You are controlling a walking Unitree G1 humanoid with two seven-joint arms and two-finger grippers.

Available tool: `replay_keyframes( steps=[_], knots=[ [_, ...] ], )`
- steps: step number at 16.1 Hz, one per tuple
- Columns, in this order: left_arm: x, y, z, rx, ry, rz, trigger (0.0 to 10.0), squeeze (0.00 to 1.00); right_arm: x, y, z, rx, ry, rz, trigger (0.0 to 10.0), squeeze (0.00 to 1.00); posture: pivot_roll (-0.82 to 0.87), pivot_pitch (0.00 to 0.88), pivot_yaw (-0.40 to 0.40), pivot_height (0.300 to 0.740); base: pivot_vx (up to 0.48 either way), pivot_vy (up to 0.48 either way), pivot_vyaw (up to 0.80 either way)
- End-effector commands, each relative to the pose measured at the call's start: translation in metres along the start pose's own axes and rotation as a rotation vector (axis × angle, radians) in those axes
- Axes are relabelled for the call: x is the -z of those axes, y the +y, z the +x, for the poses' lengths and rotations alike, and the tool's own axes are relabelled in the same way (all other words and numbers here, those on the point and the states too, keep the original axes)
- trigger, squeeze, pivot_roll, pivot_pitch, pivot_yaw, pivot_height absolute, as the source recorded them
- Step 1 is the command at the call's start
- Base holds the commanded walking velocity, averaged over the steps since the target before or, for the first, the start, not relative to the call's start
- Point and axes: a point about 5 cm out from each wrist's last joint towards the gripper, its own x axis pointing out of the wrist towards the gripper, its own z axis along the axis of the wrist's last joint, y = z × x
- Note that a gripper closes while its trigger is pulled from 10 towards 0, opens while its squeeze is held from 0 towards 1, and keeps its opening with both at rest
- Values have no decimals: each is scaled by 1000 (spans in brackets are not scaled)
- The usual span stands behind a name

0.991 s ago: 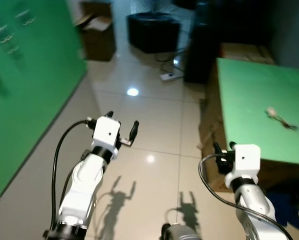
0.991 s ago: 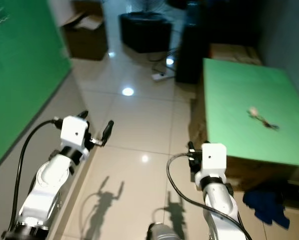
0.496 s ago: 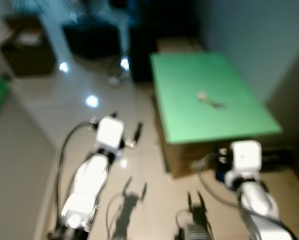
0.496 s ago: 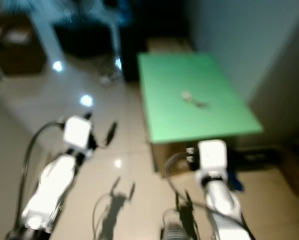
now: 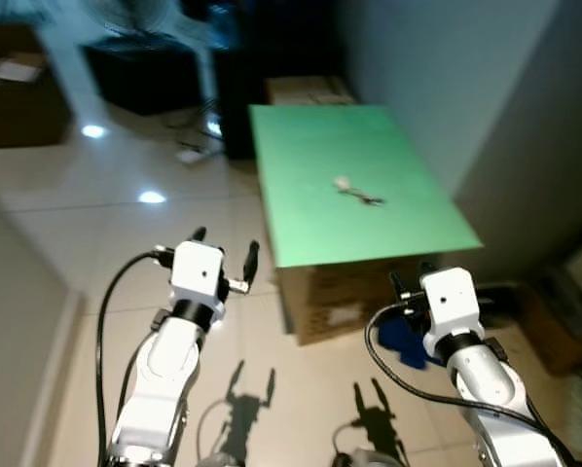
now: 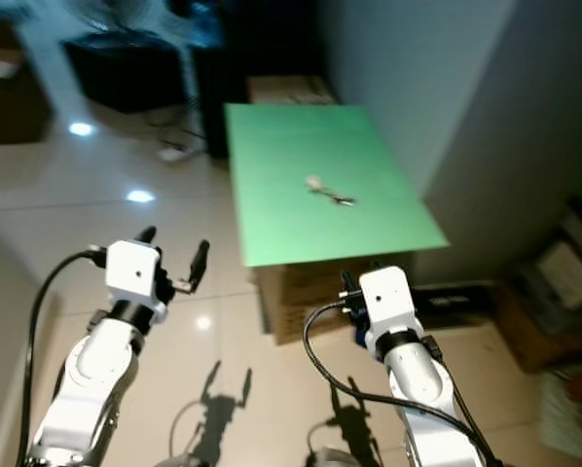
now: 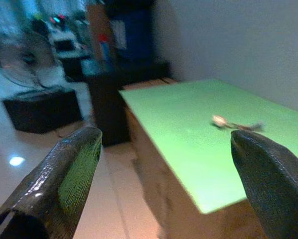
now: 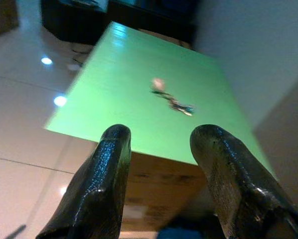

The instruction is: Hang keys on a hook

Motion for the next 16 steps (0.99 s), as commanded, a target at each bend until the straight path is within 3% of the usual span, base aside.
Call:
replay_keyframes(
  steps=[1, 3, 13, 16],
  knots=[
    [-8, 3, 1, -3, -39, 0, 10000, 0, -1, 0, -1, -14, -7, 41, 10000, 0, -145, 98, 3, 740, 0, 0, 0],
    [-12, 0, 3, 44, -63, 14, 10000, 0, 2, -1, -4, 19, 2, 99, 10000, 0, -148, 100, 11, 740, 0, 0, 0],
    [-12, -10, 0, 132, -66, -27, 10000, 0, 4, -6, -12, 44, -9, 125, 10000, 0, -164, 103, 31, 740, 374, 0, -776],
    [-11, -10, 1, 137, -61, -33, 10000, 0, 2, -6, -11, 40, -9, 102, 10000, 0, -168, 109, 31, 740, 434, 0, 0]
  ],
)
